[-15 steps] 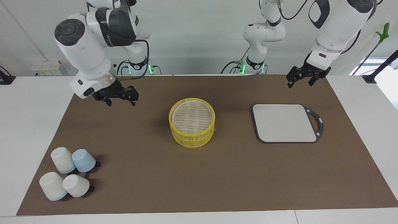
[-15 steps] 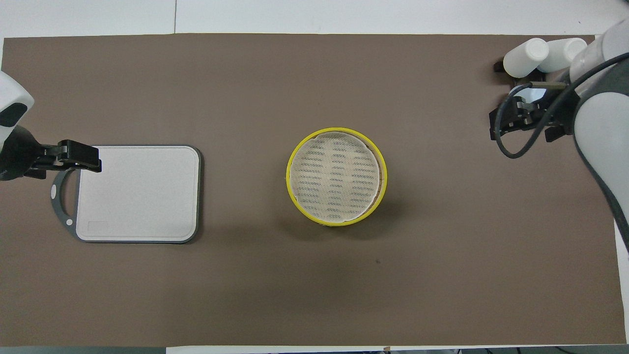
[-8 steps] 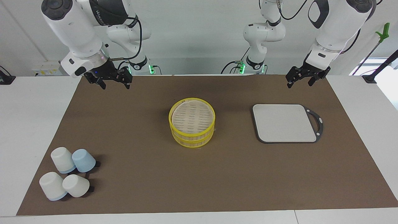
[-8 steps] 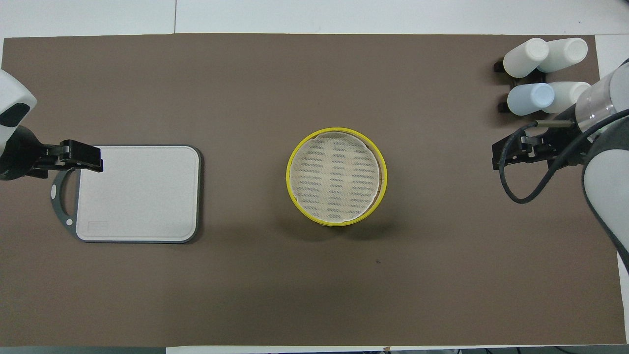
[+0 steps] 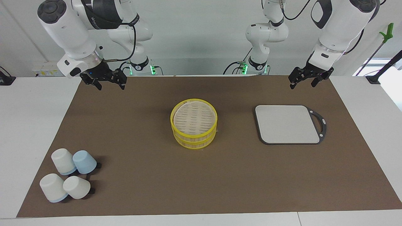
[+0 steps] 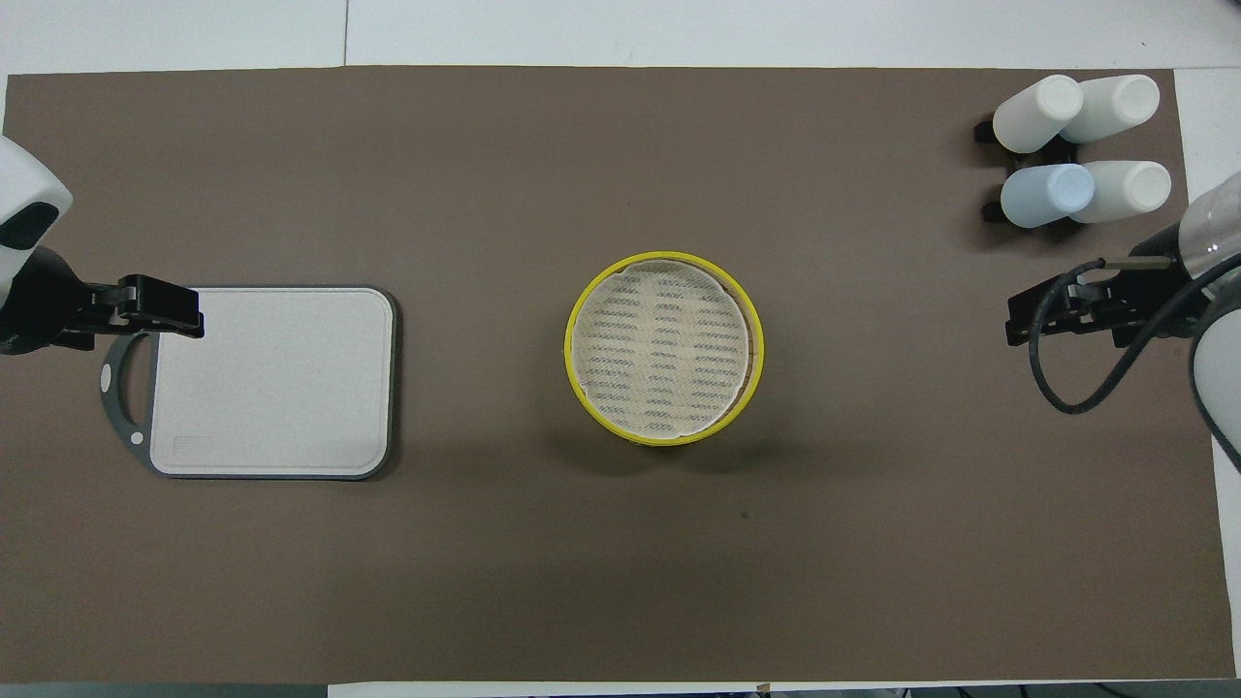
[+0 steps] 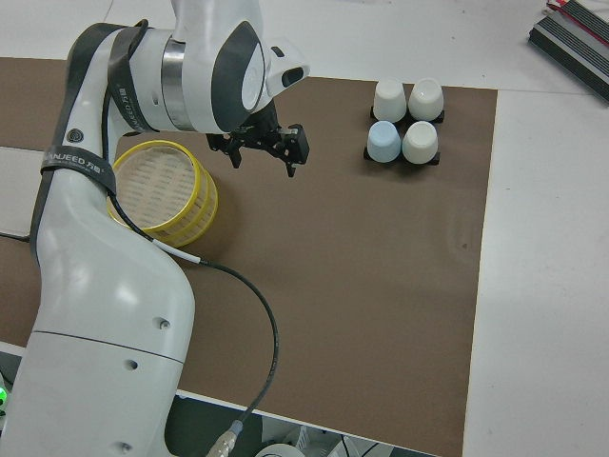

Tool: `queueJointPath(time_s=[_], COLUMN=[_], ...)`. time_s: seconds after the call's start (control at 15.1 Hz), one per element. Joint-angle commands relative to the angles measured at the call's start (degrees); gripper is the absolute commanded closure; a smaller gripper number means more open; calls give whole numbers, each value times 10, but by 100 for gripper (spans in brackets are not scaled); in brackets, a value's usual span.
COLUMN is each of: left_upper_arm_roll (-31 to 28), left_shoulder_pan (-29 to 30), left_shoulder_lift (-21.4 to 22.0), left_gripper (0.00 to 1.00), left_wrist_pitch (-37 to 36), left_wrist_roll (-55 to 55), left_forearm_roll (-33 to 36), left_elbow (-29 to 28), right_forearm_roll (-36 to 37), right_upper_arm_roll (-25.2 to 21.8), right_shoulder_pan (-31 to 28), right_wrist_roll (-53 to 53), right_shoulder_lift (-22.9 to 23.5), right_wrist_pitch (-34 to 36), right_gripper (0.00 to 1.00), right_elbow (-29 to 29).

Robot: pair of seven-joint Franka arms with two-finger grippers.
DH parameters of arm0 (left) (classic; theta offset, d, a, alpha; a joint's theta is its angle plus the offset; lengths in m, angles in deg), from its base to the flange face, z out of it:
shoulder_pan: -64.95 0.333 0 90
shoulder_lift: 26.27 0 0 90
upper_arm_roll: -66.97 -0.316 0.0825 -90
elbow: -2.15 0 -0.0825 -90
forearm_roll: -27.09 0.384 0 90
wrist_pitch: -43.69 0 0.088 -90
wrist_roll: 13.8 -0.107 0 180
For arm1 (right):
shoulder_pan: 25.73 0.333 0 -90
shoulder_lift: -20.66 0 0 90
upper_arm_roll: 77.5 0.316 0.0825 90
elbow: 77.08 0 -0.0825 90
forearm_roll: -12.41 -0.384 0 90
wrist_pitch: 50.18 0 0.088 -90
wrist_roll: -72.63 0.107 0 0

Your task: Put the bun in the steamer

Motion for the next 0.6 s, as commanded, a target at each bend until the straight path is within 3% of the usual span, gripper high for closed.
queueJointPath(time_s=[0.0,0.27,0.53], left_upper_arm_roll=[1,1,1], left_shoulder_pan=[4,4,5], left_shoulder_lift=[7,7,7], left_gripper=[0,0,0], left_wrist_pitch=[8,8,8], left_wrist_roll=[-10,-10,-9], left_forearm_roll=[-9,-9,-9], left_elbow=[-3,-3,-3], right_forearm_roll=[16,17,17], right_upper_arm_roll=[4,7,7], right_shoulder_pan=[-2,2,2], right_wrist_roll=[-11,-9,-9], right_shoulder_lift=[-8,-8,-9], right_wrist_pitch=[-12,-53,-51], right_gripper=[0,0,0], right_elbow=[1,3,2])
